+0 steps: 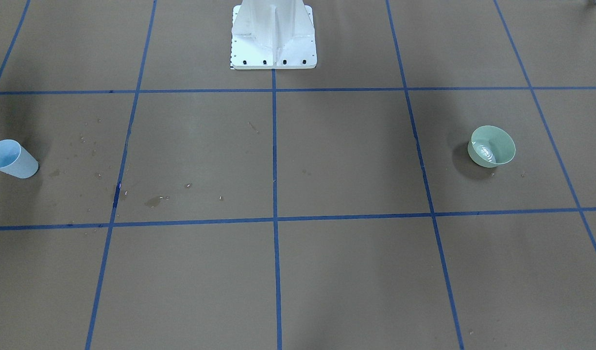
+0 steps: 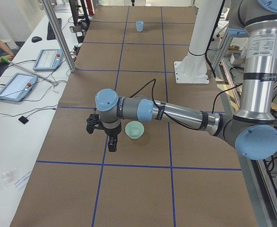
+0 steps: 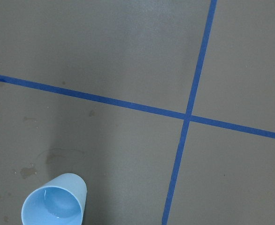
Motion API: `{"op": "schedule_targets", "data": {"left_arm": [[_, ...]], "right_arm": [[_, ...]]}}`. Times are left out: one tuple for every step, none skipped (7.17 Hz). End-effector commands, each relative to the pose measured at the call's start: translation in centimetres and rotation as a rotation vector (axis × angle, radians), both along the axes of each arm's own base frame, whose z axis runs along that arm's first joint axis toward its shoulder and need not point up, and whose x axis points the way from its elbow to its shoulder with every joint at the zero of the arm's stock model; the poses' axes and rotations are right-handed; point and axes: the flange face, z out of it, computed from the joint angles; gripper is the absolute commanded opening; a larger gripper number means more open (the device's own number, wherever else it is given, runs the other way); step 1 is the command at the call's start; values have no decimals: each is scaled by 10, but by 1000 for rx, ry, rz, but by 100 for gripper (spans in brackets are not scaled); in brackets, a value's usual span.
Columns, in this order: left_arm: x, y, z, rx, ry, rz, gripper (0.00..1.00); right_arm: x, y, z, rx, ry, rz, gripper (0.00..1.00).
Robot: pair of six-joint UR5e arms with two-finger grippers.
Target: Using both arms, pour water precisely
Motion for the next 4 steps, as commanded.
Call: {"op": "schedule_targets", "data": {"left_arm": [[3, 7, -5, 10, 0, 3, 100], [10, 5, -8, 26, 3, 15, 100], [20, 3, -7, 38, 2, 38, 100], [72, 1, -12, 71, 6, 135, 99]], "right_arm": [[0, 0, -1, 2, -2, -1, 100], [0, 1, -4, 8, -5, -1, 100], [0, 3, -4, 9, -8, -3, 100], [0, 8, 2, -5, -14, -4, 100]]}}
